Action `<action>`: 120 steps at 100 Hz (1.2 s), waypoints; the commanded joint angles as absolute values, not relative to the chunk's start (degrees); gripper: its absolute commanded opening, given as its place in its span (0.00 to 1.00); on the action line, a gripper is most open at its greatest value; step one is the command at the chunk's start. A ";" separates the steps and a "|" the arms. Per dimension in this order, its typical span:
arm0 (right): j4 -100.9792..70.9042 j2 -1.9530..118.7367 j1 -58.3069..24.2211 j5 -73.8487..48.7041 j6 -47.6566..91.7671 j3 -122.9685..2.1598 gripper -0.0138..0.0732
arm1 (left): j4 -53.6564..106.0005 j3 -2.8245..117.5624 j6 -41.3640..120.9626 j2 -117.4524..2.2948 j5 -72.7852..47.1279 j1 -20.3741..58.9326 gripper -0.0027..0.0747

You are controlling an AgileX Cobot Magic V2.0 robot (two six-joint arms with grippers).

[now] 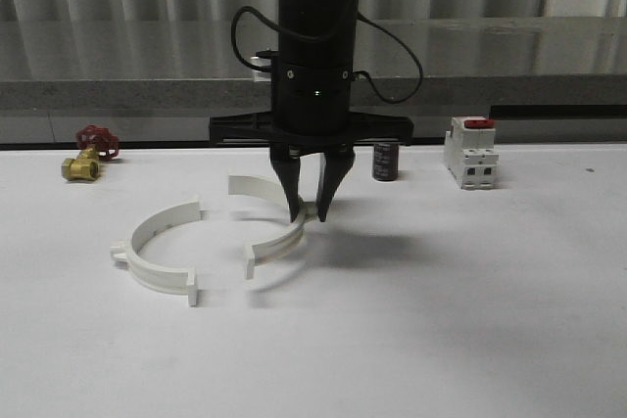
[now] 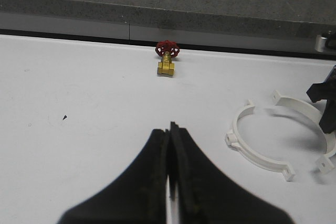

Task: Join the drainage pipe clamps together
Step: 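Press the second half against the first to close the ring, open gripper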

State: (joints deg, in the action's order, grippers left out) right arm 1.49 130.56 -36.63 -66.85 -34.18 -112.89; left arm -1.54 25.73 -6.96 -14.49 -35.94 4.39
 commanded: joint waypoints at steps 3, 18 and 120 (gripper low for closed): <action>1.74 128.03 -37.02 -67.22 -34.46 -115.79 0.14 | -1.06 27.22 -7.01 -15.00 -31.88 4.29 0.01; 1.61 129.16 -37.57 -66.59 -36.81 -116.74 0.14 | -1.06 27.22 -7.01 -15.00 -31.88 4.29 0.01; 0.52 129.84 -38.81 -61.50 -39.33 -117.02 0.60 | -1.06 27.22 -7.01 -15.00 -31.88 4.29 0.01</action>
